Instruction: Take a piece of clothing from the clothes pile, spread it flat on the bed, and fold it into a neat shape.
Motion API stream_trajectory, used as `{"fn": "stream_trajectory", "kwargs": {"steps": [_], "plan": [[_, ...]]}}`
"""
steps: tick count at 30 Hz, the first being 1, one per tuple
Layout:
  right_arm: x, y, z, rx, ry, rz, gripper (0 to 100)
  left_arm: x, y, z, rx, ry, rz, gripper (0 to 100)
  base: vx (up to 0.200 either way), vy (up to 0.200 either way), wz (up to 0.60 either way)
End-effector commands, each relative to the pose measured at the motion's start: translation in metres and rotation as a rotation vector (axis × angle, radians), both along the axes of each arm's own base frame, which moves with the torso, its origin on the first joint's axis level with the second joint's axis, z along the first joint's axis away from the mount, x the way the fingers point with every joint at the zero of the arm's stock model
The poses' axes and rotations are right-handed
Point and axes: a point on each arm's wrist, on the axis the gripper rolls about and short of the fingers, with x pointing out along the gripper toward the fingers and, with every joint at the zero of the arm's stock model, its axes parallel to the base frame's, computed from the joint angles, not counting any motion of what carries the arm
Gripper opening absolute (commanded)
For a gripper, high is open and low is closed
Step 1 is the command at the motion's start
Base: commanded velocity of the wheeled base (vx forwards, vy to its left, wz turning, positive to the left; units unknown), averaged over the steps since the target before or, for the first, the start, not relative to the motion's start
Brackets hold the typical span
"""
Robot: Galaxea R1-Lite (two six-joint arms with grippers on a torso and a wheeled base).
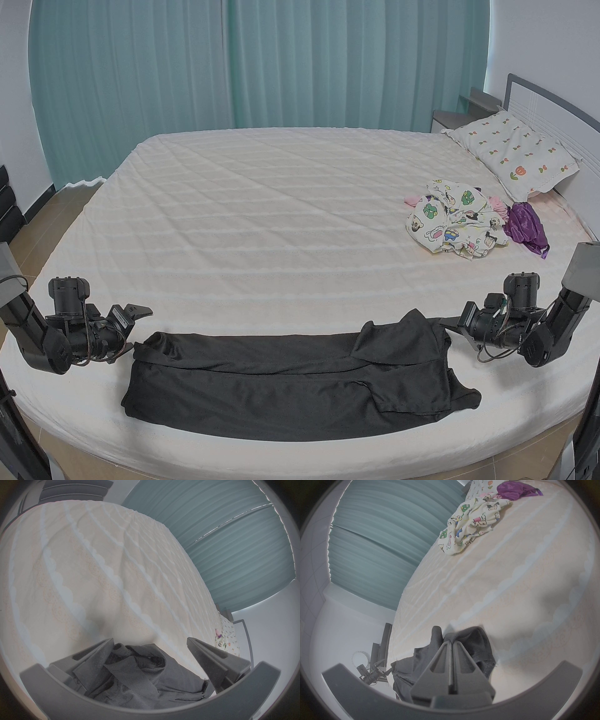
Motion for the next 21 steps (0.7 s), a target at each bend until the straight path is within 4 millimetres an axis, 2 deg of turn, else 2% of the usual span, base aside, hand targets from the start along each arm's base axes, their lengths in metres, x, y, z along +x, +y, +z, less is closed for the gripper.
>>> {"fn": "stream_trajectory", "kwargs": {"steps": [1, 2, 6, 8, 11, 16, 21], "plan": [[-0.001, 0.002, -0.012, -0.006, 0.039, 0.010, 0, 0.000, -0.001, -0.002, -0.001, 0.006, -0.002, 100, 0.000, 0.000, 0.00], [-0.001, 0.002, -0.012, -0.006, 0.038, 0.012, 100, 0.000, -0.001, -0.002, -0.001, 0.006, -0.002, 100, 0.000, 0.000, 0.00], [-0.003, -0.001, -0.005, 0.003, 0.014, -0.002, 100, 0.000, -0.001, 0.000, 0.001, 0.001, -0.003, 100, 0.000, 0.000, 0.00], [-0.010, -0.004, 0.006, 0.013, -0.018, -0.014, 100, 0.003, 0.000, 0.003, 0.005, -0.017, 0.000, 100, 0.000, 0.000, 0.00], [-0.018, -0.006, 0.010, 0.023, -0.022, -0.029, 100, 0.010, 0.001, 0.010, 0.014, -0.052, -0.001, 100, 0.000, 0.000, 0.00], [-0.031, -0.002, 0.002, 0.019, 0.029, -0.019, 100, 0.011, -0.013, 0.018, 0.042, -0.074, -0.046, 100, 0.000, 0.000, 0.00], [-0.042, -0.002, -0.001, 0.019, 0.027, -0.016, 100, 0.007, -0.027, 0.016, 0.231, -0.071, -0.151, 100, 0.000, 0.000, 0.00]]}}
